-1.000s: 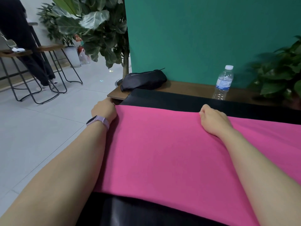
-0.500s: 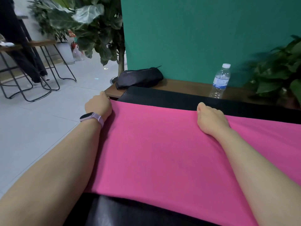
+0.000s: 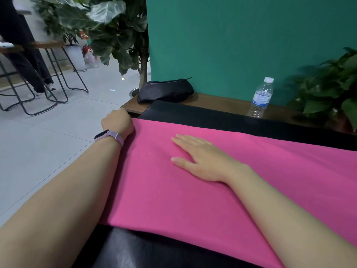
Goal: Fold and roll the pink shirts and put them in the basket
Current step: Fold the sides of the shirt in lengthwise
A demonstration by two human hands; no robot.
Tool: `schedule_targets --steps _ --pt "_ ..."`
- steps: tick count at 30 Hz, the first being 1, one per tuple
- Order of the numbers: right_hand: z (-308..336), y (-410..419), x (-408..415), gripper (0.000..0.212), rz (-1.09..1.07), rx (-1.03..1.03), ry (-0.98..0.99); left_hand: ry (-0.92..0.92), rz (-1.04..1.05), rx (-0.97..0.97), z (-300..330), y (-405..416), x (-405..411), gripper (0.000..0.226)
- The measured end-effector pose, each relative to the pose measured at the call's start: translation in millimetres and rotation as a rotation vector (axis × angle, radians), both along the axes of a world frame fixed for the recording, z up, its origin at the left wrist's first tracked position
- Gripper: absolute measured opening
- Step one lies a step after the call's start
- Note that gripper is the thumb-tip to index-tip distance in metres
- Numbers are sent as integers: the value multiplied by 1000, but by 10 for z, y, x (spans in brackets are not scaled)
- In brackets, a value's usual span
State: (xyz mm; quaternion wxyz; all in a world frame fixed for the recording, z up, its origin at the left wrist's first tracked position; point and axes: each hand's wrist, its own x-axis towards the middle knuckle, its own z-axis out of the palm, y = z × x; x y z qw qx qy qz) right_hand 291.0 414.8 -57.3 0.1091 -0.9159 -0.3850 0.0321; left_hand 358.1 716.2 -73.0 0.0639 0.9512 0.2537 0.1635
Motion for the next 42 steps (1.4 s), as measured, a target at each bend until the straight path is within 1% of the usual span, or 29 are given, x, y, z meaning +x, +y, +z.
schedule_targets --steps 1,3,5,7,9,11,13,15,16,18,19,21,22,24,25,26,27,29,30,31,32,33,34,35,37,39,42 --pt "-48 -9 3 76 -8 -47 34 -6 8 20 32 -12 -29 25" --pt "-75 -69 65 82 -71 -79 50 -79 -15 111 165 -111 -107 24" --pt "-74 -77 133 88 -120 -79 43 -183 -117 181 366 -361 -179 22" --pt "-97 -38 163 96 -141 -75 37 -187 -264 199 534 -740 -331 18" --pt "-115 -24 176 108 -175 -47 48 -88 -416 232 539 -1148 -527 10" --pt "-103 -63 203 120 -222 -38 60 86 -535 214 407 -1452 -695 14" --pt "-95 -135 232 129 -253 -55 55 243 -672 112 253 -1544 -711 28" --pt "-97 -191 243 131 -254 -65 51 333 -744 -19 168 -1464 -643 50" --pt "-98 -212 246 130 -252 -67 55 369 -759 -46 142 -1390 -607 60" --pt "-105 -249 247 126 -256 -66 51 401 -729 -53 95 -1143 -520 70" --pt "-106 -266 252 124 -266 -65 36 399 -677 -56 100 -968 -464 72" --pt "-103 -296 255 121 -306 -74 11 400 -542 -95 149 -558 -389 67" --pt "-108 -314 252 120 -327 -81 4 404 -467 -167 171 -359 -367 64" --pt "-136 -347 255 120 -358 -79 -17 354 -316 -338 159 -75 -333 67" --pt "-144 -350 254 119 -360 -80 -16 312 -266 -325 137 -21 -320 67" --pt "-153 -347 246 119 -362 -79 -4 262 -244 -225 132 -52 -338 63" --pt "-152 -342 243 116 -363 -76 3 184 -245 -84 146 -140 -364 57" --pt "-129 -312 209 104 -374 -41 -18 -16 -314 150 320 -456 -491 43" --pt "-99 -297 168 92 -380 6 -62 -91 -381 224 451 -662 -603 35" --pt "-62 -292 108 76 -387 80 -147 -145 -457 256 580 -888 -738 26" --pt "-21 -305 33 59 -397 165 -258 -158 -525 253 664 -1129 -899 21" --pt "23 -342 -65 45 -421 238 -347 -140 -586 220 676 -1375 -1086 21" --pt "77 -406 -186 36 -461 293 -382 -105 -639 178 636 -1626 -1289 25" --pt "125 -494 -323 30 -517 310 -362 -69 -682 139 556 -1862 -1495 32" --pt "163 -652 -625 30 -613 205 -232 -22 -766 95 368 -2227 -1872 48" --pt "102 -739 -955 38 -634 97 -114 77 -842 82 209 -2408 -2152 62" --pt "-43 -754 -1469 53 -592 54 -6 229 -868 22 96 -2227 -2383 69"
